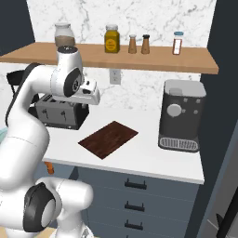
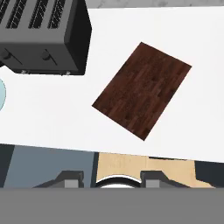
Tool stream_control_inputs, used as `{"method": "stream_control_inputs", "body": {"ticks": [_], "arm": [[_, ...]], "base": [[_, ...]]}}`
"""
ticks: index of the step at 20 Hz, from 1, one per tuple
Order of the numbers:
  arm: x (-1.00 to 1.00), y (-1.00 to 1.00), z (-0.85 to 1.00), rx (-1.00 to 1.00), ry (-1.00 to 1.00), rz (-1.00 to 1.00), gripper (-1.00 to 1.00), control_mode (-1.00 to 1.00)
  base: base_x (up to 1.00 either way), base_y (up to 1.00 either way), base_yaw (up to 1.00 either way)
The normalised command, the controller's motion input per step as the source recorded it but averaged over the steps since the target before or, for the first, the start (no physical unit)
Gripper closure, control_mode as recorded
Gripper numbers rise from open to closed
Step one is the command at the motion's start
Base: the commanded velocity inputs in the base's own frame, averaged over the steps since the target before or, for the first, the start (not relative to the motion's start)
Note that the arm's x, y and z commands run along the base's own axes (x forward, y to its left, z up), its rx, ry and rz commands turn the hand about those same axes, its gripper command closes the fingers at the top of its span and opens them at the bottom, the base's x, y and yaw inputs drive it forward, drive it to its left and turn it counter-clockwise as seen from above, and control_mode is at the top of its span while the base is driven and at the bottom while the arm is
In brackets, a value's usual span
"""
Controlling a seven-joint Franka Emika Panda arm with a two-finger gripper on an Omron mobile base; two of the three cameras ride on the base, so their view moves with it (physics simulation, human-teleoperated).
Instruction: Pick up the knife from the drawer and place it on the cutting board. Then place the meat from the plate to the cutting board.
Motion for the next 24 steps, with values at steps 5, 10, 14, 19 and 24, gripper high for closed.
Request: {"method": "stream_control_inputs", "body": {"ticks": [5, 10, 14, 19, 24], "arm": [[0.0, -0.08, 0.0, 0.0, 0.0, 0.0, -1.0, -1.0], [0.0, -0.08, 0.0, 0.0, 0.0, 0.0, -1.0, -1.0], [0.04, 0.0, 0.0, 0.0, 0.0, 0.0, -1.0, -1.0], [-0.08, 0.0, 0.0, 0.0, 0.0, 0.0, -1.0, -1.0], [-0.32, 0.0, -0.43, 0.0, 0.0, 0.0, -1.0, -1.0]], "base": [[0.0, 0.0, 0.0], [0.0, 0.0, 0.0], [0.0, 0.0, 0.0], [0.0, 0.0, 0.0], [0.0, 0.0, 0.0]]}}
